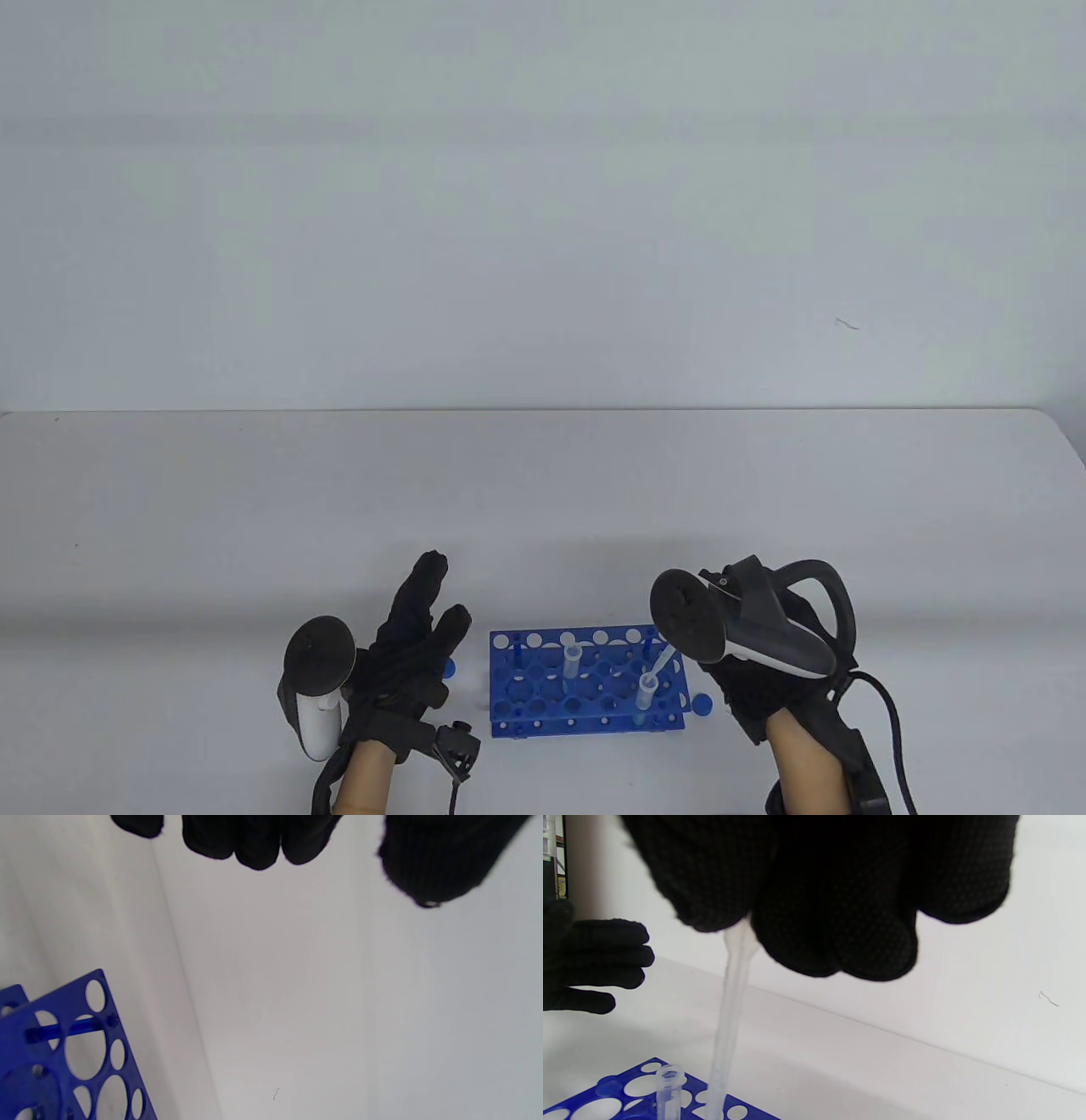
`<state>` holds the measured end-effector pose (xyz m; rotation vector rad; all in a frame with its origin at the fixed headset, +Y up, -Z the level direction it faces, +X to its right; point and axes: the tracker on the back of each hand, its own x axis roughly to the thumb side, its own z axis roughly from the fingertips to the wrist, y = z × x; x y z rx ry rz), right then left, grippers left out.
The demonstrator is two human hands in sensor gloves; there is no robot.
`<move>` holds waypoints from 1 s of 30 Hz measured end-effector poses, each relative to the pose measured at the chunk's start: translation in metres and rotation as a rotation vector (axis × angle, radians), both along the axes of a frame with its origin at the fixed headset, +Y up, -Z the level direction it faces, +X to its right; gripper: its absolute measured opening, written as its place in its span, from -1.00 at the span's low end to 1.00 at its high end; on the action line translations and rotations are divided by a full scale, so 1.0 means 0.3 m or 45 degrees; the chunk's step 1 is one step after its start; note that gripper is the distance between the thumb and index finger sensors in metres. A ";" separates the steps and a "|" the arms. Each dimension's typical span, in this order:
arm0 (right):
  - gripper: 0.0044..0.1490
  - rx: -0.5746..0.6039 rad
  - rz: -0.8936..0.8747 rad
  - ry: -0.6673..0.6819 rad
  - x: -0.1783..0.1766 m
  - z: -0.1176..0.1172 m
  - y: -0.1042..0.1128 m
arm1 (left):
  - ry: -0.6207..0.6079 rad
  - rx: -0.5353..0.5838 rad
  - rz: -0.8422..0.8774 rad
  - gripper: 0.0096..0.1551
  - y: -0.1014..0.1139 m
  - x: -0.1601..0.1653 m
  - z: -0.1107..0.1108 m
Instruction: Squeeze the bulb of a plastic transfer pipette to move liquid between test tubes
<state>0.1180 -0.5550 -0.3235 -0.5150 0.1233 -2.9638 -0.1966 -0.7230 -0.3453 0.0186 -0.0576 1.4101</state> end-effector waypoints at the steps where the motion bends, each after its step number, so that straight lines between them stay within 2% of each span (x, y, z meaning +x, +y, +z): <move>1: -0.46 -0.015 0.018 -0.001 -0.004 -0.008 -0.010 | 0.000 0.000 0.000 0.09 0.000 0.000 0.000; 17: -0.49 -0.191 0.181 0.043 -0.086 -0.094 -0.182 | -0.004 0.000 0.005 0.09 0.001 0.000 0.000; 30: -0.48 -0.267 0.212 0.049 -0.100 -0.114 -0.238 | -0.006 -0.001 0.007 0.09 0.001 0.003 0.000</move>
